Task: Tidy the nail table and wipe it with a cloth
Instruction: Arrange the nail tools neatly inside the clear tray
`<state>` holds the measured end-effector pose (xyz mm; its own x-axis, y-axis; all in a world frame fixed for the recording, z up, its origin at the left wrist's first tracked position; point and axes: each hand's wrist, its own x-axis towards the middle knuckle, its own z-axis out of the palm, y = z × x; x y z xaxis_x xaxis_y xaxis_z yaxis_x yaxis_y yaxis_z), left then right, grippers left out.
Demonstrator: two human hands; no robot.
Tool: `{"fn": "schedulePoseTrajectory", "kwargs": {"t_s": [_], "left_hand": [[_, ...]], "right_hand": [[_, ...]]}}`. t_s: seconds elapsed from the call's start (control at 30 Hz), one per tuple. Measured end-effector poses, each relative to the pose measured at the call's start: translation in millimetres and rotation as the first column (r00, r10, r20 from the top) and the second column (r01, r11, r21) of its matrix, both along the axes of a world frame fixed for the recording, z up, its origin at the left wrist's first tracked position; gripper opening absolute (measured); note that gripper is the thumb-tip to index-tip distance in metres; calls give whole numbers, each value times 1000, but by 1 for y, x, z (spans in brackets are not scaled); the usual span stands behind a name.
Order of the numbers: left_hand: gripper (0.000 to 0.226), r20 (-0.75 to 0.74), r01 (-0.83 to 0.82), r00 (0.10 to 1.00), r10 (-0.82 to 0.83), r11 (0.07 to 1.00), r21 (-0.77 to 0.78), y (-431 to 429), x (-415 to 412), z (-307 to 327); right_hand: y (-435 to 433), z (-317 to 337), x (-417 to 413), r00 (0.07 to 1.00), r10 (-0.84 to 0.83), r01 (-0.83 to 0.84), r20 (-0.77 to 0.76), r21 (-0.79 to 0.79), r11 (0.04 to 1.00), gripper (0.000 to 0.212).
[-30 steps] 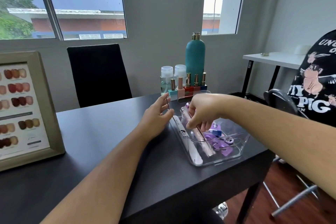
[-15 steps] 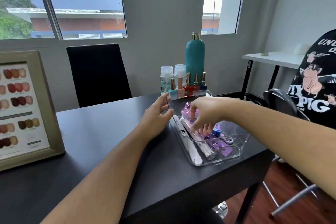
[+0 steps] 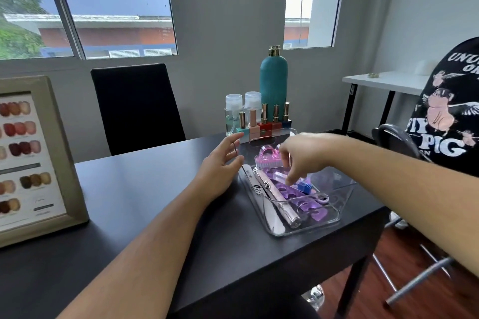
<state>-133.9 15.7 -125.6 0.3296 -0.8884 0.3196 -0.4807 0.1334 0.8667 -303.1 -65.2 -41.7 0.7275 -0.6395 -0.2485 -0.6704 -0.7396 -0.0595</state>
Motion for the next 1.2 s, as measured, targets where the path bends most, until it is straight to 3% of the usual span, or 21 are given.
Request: {"fn": "schedulePoseTrajectory", "kwargs": {"t_s": [0.13,0.33,0.5,0.63,0.9,1.03,1.1,1.2], "left_hand": [[44,-24,22,999,-22,1000,-18,0,0,0],[43,-36,32,999,-33,999,-29,-1,0,-2],[41,-53,40,998,-41,999,-24,-2,1,-3],[41,-29,33,999,-34,999,-27,-2,1,-2],[40,-41,35,999,-35,999,-18,-1,1,-2],[40,-41,32,999,-32,999,-9,-1,1,-2],[39,-37,25,999,-25,1000,-7,-1,0,-2],[39,-47,29,998,-29,1000,-4,-1,0,-2]], "right_hand": [[2,-6,-1,999,-15,14,-52,-15,1000,31],[-3,7,-6,998,-56,57,6,-94,994,31],[-2,-1,-5,997,32,-43,-64,-187,981,23],[-1,-3,-1,990,138,-139,-14,-49,989,23],[-1,-7,4,984,124,-136,-124,-91,986,35],[-3,4,-11,993,115,-120,-35,-284,951,31],[-1,8,-18,991,73,-110,-112,-369,923,41],[6,0,-20,970,52,-128,-237,-319,939,49]]}}
